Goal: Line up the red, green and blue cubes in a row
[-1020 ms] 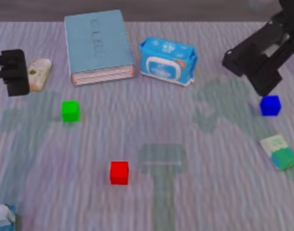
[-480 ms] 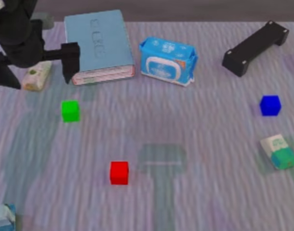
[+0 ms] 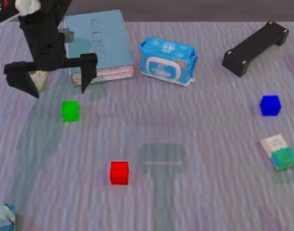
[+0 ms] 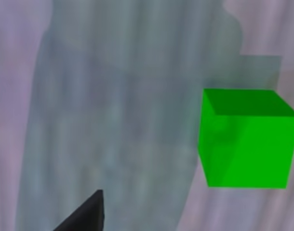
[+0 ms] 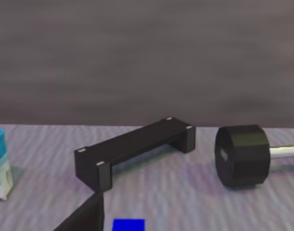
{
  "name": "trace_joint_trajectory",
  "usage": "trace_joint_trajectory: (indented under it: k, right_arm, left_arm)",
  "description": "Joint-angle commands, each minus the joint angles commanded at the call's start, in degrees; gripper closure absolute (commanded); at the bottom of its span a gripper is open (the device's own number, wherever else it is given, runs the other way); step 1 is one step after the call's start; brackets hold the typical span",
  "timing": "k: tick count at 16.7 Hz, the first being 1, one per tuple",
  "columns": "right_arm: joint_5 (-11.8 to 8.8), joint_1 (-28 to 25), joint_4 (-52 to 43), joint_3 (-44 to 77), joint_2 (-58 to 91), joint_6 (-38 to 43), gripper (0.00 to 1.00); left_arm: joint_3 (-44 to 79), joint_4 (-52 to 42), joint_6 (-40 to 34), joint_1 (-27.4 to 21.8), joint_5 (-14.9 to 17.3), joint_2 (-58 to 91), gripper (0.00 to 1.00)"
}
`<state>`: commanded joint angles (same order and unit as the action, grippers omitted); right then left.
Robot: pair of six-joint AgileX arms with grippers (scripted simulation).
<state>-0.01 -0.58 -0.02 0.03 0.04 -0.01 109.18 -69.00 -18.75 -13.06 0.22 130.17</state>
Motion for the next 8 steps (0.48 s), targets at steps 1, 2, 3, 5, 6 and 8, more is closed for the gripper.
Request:
trace_joint_trajectory:
  k: [1, 2, 3, 5, 6, 8]
  right_arm:
    - [0.00, 0.01, 0.02, -0.03, -0.03, 0.01, 0.00]
    - [0.00, 0.01, 0.02, -0.03, -0.03, 0.01, 0.00]
    - [0.00, 0.01, 0.02, -0.03, -0.03, 0.01, 0.00]
    - [0.00, 0.01, 0.02, -0.03, -0.03, 0.01, 0.00]
    - [0.00, 0.01, 0.02, -0.03, -0.03, 0.01, 0.00]
    - [0.00, 0.01, 0.02, -0.03, -0.03, 0.01, 0.00]
  left_arm:
    - [0.04, -0.02, -0.01, 0.00, 0.00, 0.03, 0.00]
    - [0.04, -0.02, -0.01, 0.00, 0.00, 0.03, 0.00]
    - [0.04, -0.02, -0.01, 0.00, 0.00, 0.03, 0.00]
    - [0.01, 0.03, 0.03, 0.31, 0.00, 0.06, 0.00]
    - [-0.14, 0.22, 0.06, 0.27, 0.00, 0.12, 0.00]
    - [-1.77, 2.36, 0.17, 0.16, 0.01, 0.84, 0.00]
